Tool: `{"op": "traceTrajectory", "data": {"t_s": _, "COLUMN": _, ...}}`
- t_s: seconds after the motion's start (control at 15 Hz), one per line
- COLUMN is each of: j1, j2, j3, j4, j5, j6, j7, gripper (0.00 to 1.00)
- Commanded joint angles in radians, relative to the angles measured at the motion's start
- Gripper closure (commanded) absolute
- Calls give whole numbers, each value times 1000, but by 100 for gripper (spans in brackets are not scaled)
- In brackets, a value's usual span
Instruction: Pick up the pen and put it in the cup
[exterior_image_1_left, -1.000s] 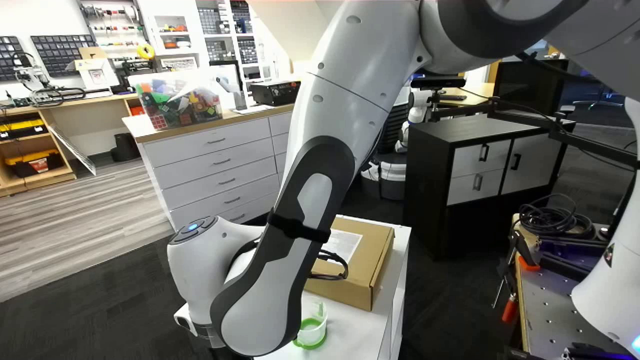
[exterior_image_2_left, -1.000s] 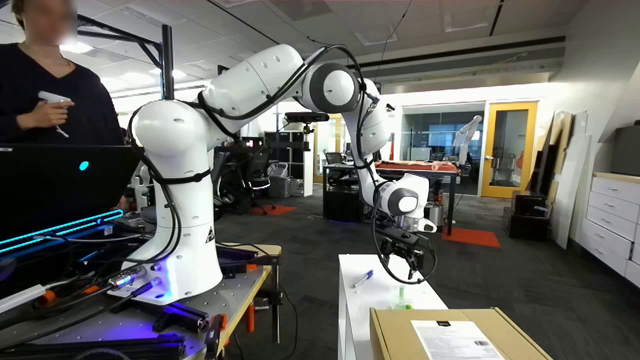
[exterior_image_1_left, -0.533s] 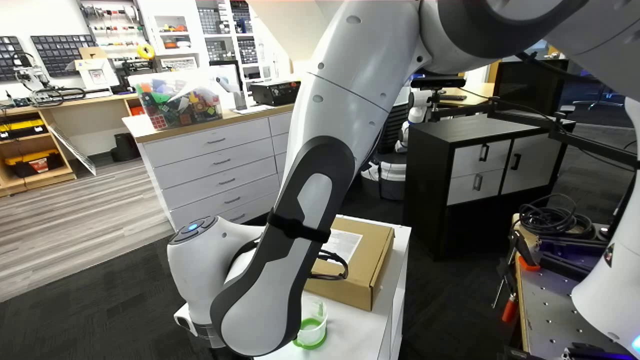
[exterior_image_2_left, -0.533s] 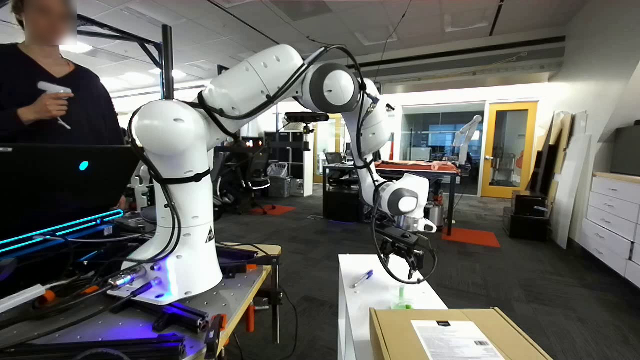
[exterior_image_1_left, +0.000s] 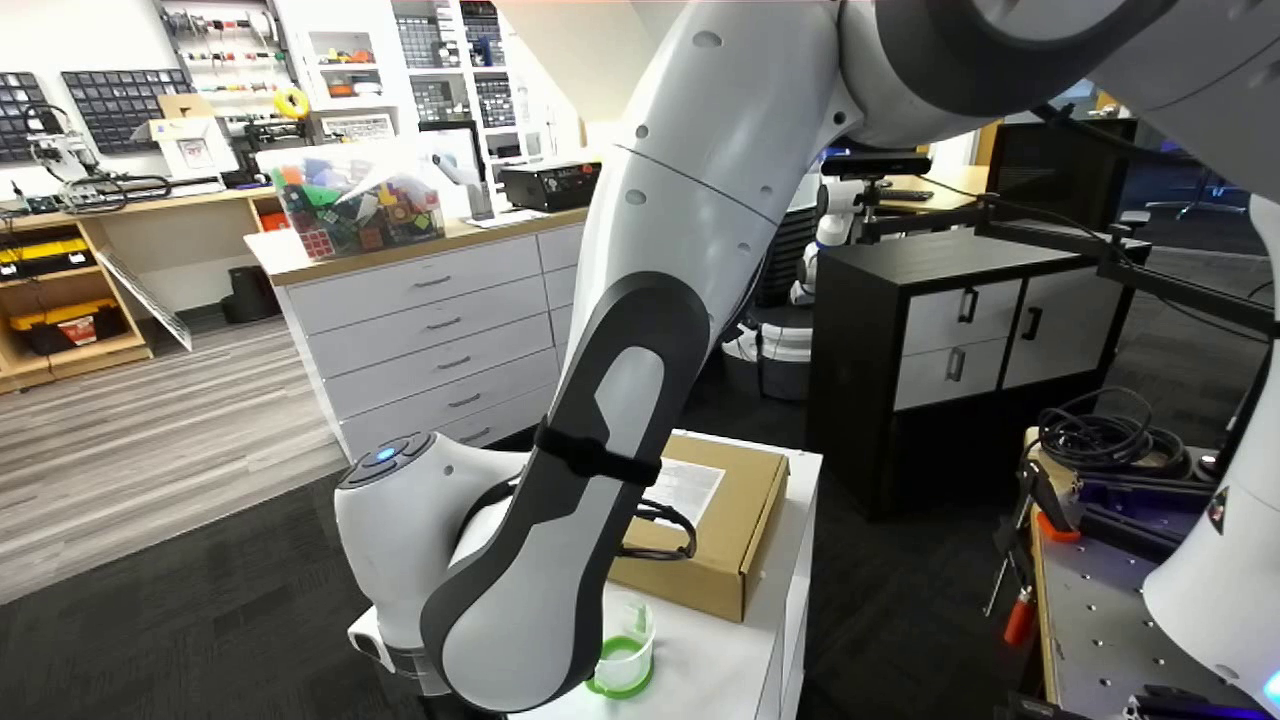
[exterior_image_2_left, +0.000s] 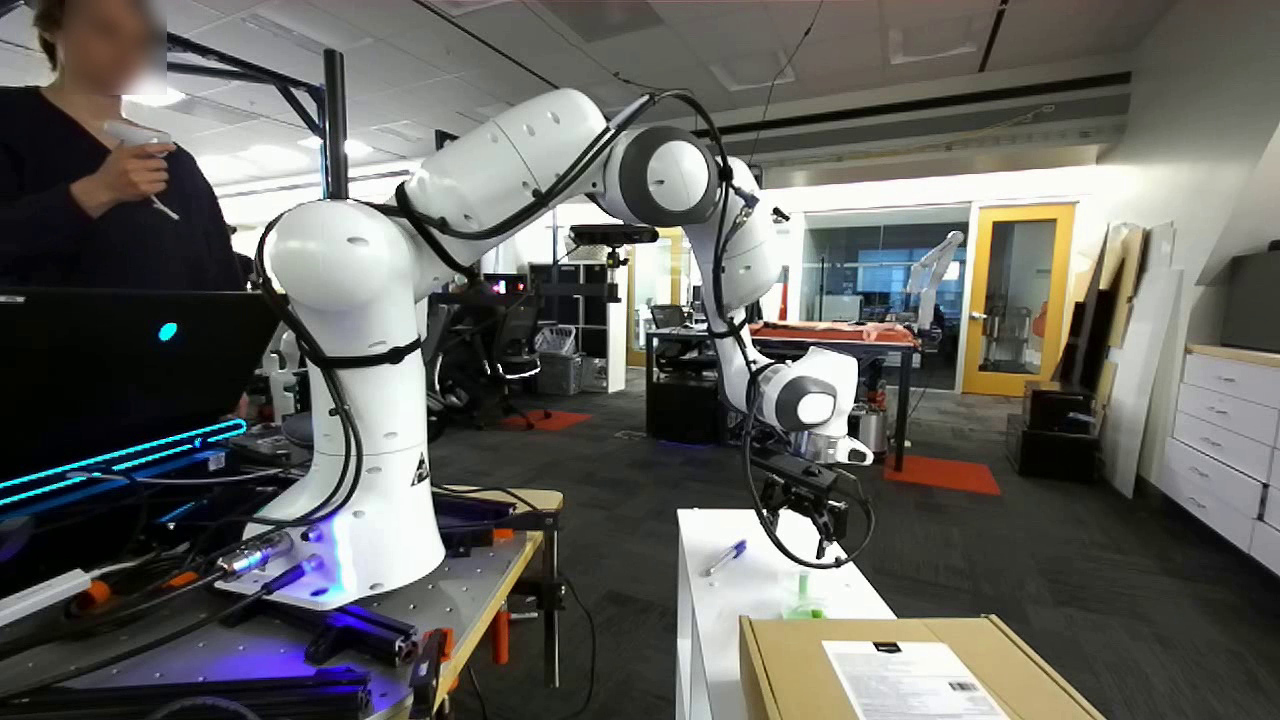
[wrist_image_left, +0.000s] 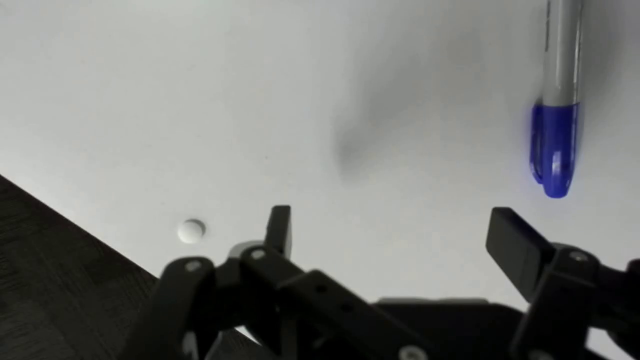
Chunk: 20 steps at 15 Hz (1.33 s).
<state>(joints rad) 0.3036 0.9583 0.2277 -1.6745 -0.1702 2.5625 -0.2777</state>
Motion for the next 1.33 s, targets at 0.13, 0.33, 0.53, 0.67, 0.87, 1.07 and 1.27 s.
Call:
{"op": "traceTrajectory", "data": {"t_s": 0.13, "j1": -1, "j2": 21, "j3": 5, "j4": 27, "j5": -4, "j6": -17, "j7": 1, "gripper": 0}}
{"op": "traceTrajectory", "data": {"t_s": 0.33, "j1": 7, "j2": 17, "j3": 2, "j4": 30, "j5": -12, "j6": -29, "j7": 1, "gripper": 0}}
{"op": "traceTrajectory", "data": {"t_s": 0.53, "j1": 17, "j2": -17, "j3": -4, "j4": 23, "j5": -24, "j6": -49, "j7": 5, "gripper": 0}}
{"op": "traceTrajectory", "data": {"t_s": 0.67, "j1": 26, "j2": -38, "j3": -10, "j4": 28, "j5": -34, "j6": -61, "j7": 11, "gripper": 0}}
{"op": "traceTrajectory", "data": {"t_s": 0.87, "j1": 16, "j2": -60, "j3": 0, "j4": 28, "j5": -28, "j6": -108, "j7": 3, "gripper": 0}}
{"op": "traceTrajectory", "data": {"t_s": 1.07, "j1": 7, "j2": -70, "j3": 10, "j4": 21, "j5": -18, "j6": -166, "j7": -7, "gripper": 0}}
{"op": "traceTrajectory", "data": {"t_s": 1.27, "j1": 8, "j2": -68, "j3": 13, "j4": 5, "j5": -20, "j6": -191, "j7": -10, "gripper": 0}}
